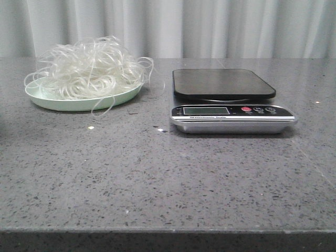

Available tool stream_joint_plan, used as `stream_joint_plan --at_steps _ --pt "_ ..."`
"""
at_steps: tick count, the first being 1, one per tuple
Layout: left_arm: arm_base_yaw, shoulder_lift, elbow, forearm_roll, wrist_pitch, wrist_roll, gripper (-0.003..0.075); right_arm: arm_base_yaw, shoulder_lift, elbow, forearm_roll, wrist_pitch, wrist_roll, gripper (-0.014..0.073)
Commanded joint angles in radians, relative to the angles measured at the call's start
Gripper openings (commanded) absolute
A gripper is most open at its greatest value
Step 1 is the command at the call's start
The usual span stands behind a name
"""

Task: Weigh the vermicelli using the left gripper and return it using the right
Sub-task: 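Move the left gripper toward the pale green plate of vermicelli, then lower the left gripper into the vermicelli pile and close on it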

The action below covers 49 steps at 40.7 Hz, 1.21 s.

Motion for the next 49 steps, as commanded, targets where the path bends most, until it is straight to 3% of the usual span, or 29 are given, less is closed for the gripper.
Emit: stream_joint_plan --at_steps 1,11,16,21,27,49 --pt "-0.032 0.046 -0.111 -0.006 0.049 -0.009 0.0517 -0.005 -0.017 -0.008 -0.013 -0.077 -0.002 0.0151" --pt "-0.041 0.226 -0.314 -0.079 0.254 0.116 0.0519 -0.005 -0.017 -0.008 -0.013 -0.075 -0.002 0.0151" --pt "-0.041 0.335 -0.428 -0.16 0.333 0.207 0.0598 -0.005 -0.017 -0.008 -0.013 -0.075 -0.002 0.0151" --pt "-0.041 0.441 -0.526 -0.175 0.409 0.213 0.0664 -0.005 -0.017 -0.008 -0.013 -0.075 -0.002 0.0151" --pt "-0.041 0.565 -0.618 -0.181 0.463 0.233 0.0664 -0.005 -0.017 -0.008 -0.013 -0.075 -0.002 0.0151" --pt "-0.041 0.832 -0.684 -0.225 0.534 0.28 0.0664 -0.005 -0.017 -0.008 -0.013 -0.075 -0.002 0.0151"
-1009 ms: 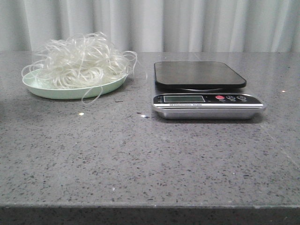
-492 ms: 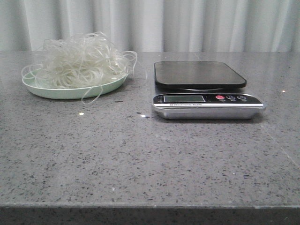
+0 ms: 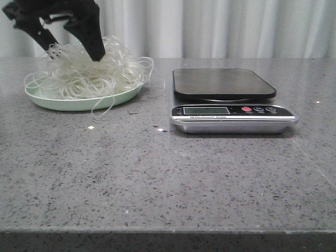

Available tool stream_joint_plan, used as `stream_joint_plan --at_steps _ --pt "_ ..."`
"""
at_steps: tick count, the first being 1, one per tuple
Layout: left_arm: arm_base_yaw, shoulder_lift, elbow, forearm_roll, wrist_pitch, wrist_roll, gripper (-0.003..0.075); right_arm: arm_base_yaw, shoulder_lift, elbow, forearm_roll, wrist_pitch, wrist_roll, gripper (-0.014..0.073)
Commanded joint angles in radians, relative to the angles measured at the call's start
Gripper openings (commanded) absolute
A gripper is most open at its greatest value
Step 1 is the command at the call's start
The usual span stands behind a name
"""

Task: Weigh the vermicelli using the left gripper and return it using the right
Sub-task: 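Lower the left gripper into the vermicelli pile and close on it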

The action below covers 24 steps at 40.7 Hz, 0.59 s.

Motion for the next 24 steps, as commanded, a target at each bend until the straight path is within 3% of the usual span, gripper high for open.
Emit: stream_joint_plan --at_steps 1,12,18,24 --pt "-0.009 -0.021 -0.035 -0.027 -0.037 0.005 0.0662 -0.005 -0.017 -0.008 -0.013 -0.075 -0.002 0.0151" --pt "-0.009 0.05 -0.035 -0.029 0.007 0.005 0.0624 -0.005 -0.017 -0.008 -0.013 -0.075 -0.002 0.0151" --pt "-0.009 0.054 -0.035 -0.029 0.011 0.005 0.0479 -0.005 -0.017 -0.008 -0.013 -0.075 -0.002 0.0151" --pt "-0.009 0.054 -0.035 -0.029 0.011 0.005 0.0267 -0.005 -0.017 -0.008 -0.013 -0.075 -0.002 0.0151"
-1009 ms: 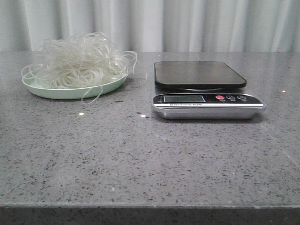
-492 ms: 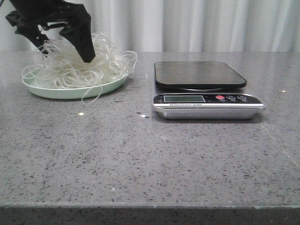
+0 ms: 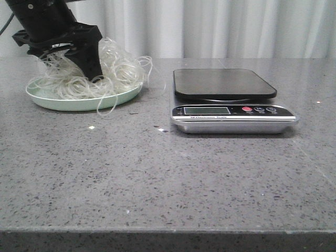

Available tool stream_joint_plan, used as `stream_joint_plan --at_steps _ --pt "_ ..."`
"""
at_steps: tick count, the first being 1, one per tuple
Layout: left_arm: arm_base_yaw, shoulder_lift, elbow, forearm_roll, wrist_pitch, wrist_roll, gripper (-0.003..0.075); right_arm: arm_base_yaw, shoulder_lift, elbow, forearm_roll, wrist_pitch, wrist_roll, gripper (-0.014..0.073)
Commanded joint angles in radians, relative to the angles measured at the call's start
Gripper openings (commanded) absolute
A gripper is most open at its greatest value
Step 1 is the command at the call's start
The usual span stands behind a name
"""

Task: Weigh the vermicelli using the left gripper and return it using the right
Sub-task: 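Lower the left gripper into the vermicelli pile and close on it, then lift the vermicelli with the left gripper and carry it over the scale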

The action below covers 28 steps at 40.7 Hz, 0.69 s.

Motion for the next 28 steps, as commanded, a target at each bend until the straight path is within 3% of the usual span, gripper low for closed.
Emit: stream_joint_plan --at_steps 1,4,28 --pt "-0.009 -0.032 -0.023 -0.025 0.007 -0.001 0.0235 -0.005 -0.017 -0.008 -0.013 -0.075 -0.002 0.0151" --pt "-0.009 -0.032 -0.023 -0.025 0.007 -0.001 0.0125 -0.005 -0.017 -0.008 -0.013 -0.075 -0.002 0.0151" --pt "-0.009 -0.152 -0.149 -0.023 0.001 -0.001 0.0143 -0.005 -0.017 -0.008 -0.013 -0.075 -0.002 0.0151"
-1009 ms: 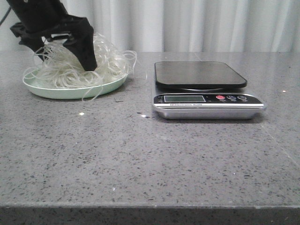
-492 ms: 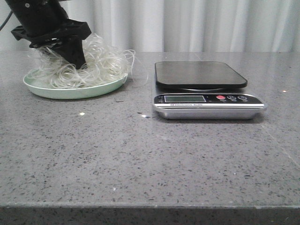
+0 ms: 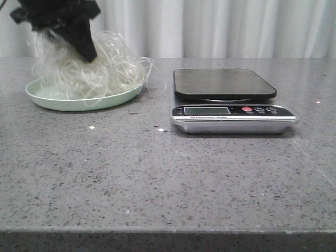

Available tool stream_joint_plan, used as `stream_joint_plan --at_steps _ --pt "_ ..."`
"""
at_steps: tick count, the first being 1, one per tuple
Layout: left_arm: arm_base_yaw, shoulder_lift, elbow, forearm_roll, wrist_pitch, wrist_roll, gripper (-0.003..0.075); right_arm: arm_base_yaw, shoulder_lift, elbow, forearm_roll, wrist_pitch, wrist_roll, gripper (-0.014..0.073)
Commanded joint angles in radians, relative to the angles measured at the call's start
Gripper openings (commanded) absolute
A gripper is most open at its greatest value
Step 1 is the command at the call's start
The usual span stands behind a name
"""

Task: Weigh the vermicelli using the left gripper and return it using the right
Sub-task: 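Lift the vermicelli with the left gripper and carry it over the scale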

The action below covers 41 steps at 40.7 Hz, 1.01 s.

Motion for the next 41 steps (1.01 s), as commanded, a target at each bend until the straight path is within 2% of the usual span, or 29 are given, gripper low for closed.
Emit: stream_joint_plan --at_steps 1,13,21,30,41 --pt "-0.009 -0.101 -0.084 -0.027 -0.039 -0.001 0.0143 -0.005 -0.017 -0.008 -0.013 -0.075 -0.002 0.0151" --pt "-0.033 -0.166 -0.228 -0.057 -0.039 -0.001 0.0139 -0.005 -0.017 -0.008 -0.013 -0.074 -0.002 0.0151" --pt "-0.134 -0.173 -0.308 -0.08 -0.054 -0.001 0.0139 -0.005 -0.017 -0.008 -0.013 -0.074 -0.002 0.0151" --pt "-0.279 -0.149 -0.308 -0.082 -0.114 -0.001 0.0139 -0.005 -0.017 -0.008 -0.013 -0.074 -0.002 0.0151" --pt "-0.364 -0.051 -0.308 -0.08 -0.12 -0.001 0.0137 -0.005 -0.017 -0.008 -0.013 -0.074 -0.002 0.0151"
